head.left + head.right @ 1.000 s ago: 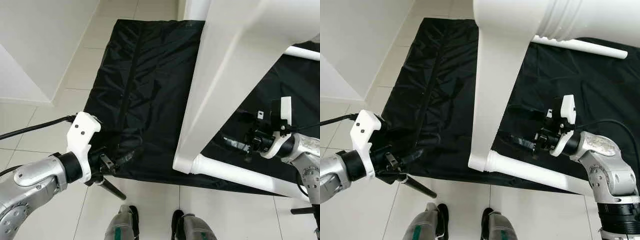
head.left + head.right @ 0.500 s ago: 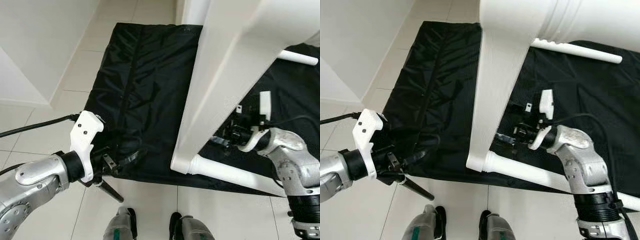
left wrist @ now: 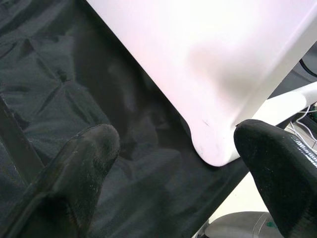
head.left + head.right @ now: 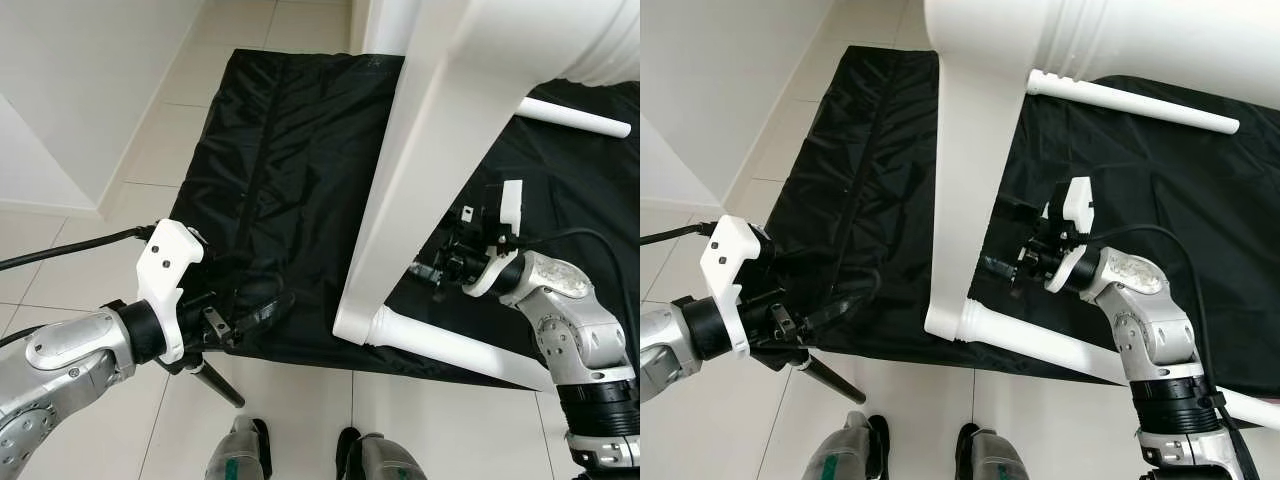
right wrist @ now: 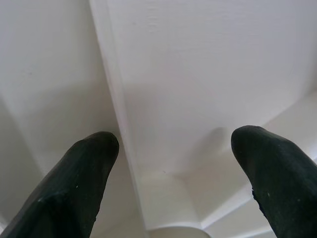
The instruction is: Building children table
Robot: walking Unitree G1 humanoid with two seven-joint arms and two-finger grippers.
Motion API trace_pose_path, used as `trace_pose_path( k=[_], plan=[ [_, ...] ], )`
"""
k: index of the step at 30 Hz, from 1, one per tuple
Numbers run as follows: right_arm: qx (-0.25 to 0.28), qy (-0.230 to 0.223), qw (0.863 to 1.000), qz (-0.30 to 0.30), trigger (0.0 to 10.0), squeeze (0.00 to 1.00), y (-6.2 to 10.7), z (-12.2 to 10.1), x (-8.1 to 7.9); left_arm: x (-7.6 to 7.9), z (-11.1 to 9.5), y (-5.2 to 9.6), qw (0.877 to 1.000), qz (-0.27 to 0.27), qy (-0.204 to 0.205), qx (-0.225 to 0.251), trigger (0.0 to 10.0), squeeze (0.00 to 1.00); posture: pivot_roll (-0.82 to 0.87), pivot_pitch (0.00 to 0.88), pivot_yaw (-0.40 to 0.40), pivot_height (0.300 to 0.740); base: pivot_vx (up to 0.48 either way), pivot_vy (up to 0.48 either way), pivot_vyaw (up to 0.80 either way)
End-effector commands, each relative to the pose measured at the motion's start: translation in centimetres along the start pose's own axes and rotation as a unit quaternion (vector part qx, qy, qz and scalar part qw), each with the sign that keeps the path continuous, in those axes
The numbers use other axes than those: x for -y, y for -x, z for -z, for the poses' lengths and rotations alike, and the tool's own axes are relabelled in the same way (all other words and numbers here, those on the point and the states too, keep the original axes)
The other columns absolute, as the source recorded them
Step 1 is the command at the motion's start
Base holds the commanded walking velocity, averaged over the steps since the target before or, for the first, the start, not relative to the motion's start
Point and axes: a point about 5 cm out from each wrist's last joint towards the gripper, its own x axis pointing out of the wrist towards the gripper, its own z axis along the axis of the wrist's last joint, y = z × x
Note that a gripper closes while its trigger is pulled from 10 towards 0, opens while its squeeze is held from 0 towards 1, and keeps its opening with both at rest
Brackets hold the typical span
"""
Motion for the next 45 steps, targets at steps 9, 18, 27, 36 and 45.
trace_pose_path(
  k=[9, 18, 27, 36, 45],
  plan=[
    [-0.018, 0.034, 0.998, 0.042, 10.0, 0.00, 0.8, 0.0, 1.5, 1.5, 0.0, 0.2, 0.990, 0.142, -0.004, 0.002, 10.0, 0.00, 0.04, 0.163, -0.004, 0.740, 0.000, 0.000, 0.00],
    [-0.009, 0.060, 0.989, 0.135, 10.0, 0.00, 1.6, -1.0, 4.5, 1.3, 0.0, 0.3, 0.990, 0.139, -0.005, 0.004, 10.0, 0.00, 0.04, 0.166, 0.004, 0.740, 0.000, 0.000, 0.00],
    [-0.019, 0.069, 0.989, 0.131, 10.0, 0.00, 2.5, -1.1, 5.0, 1.1, 0.0, 0.5, 0.991, 0.132, -0.007, 0.005, 10.0, 0.00, 0.05, 0.175, 0.009, 0.740, 0.000, 0.000, 0.00],
    [-0.031, 0.091, 0.979, 0.183, 10.0, 0.00, 4.3, -1.7, 6.4, 0.9, 0.0, 0.6, 0.991, 0.132, -0.004, 0.005, 10.0, 0.00, 0.04, 0.178, 0.020, 0.740, 0.000, 0.000, 0.00],
    [-0.043, 0.075, 0.982, 0.169, 10.0, 0.00, 5.9, -1.7, 5.9, 0.6, -0.3, 0.3, 0.990, 0.139, -0.001, 0.011, 10.0, 0.00, 0.02, 0.183, 0.027, 0.740, 0.000, 0.000, 0.00]
  ],
)
